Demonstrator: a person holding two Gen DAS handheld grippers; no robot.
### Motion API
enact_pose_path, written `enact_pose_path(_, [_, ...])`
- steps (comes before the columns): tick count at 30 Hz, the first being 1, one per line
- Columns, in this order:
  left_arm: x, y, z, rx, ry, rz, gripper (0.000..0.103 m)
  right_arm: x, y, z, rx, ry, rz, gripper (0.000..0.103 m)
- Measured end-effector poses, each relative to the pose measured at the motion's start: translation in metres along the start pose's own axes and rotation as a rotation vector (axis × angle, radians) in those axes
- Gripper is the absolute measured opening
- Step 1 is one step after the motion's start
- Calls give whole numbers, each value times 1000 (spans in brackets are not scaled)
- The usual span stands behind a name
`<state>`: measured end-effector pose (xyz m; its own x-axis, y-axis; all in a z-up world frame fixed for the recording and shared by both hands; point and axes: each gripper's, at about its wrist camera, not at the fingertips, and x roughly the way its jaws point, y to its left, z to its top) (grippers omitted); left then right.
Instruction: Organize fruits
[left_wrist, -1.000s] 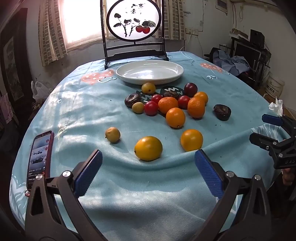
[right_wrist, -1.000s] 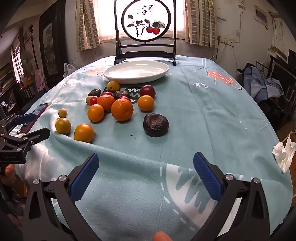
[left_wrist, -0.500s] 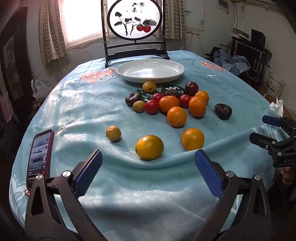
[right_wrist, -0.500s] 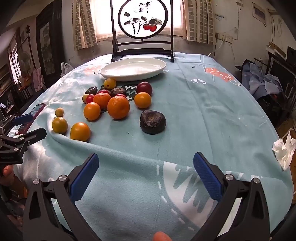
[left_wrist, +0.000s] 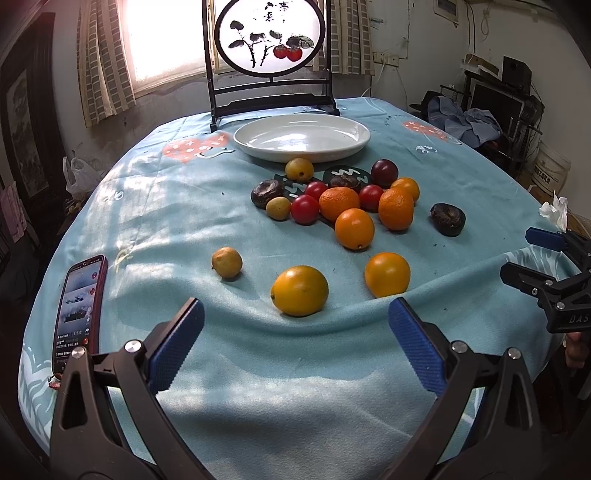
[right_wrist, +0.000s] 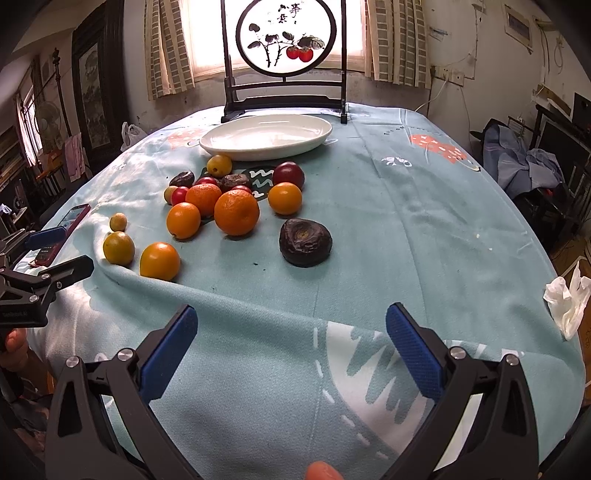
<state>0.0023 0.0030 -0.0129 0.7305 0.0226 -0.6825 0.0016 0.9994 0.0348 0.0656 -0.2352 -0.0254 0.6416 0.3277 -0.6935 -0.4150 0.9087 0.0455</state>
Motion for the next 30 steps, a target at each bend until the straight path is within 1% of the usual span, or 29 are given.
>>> enact_pose_path(30, [0,1,1,-2,17,5,101,4,2,-1,-5,17,-2,102])
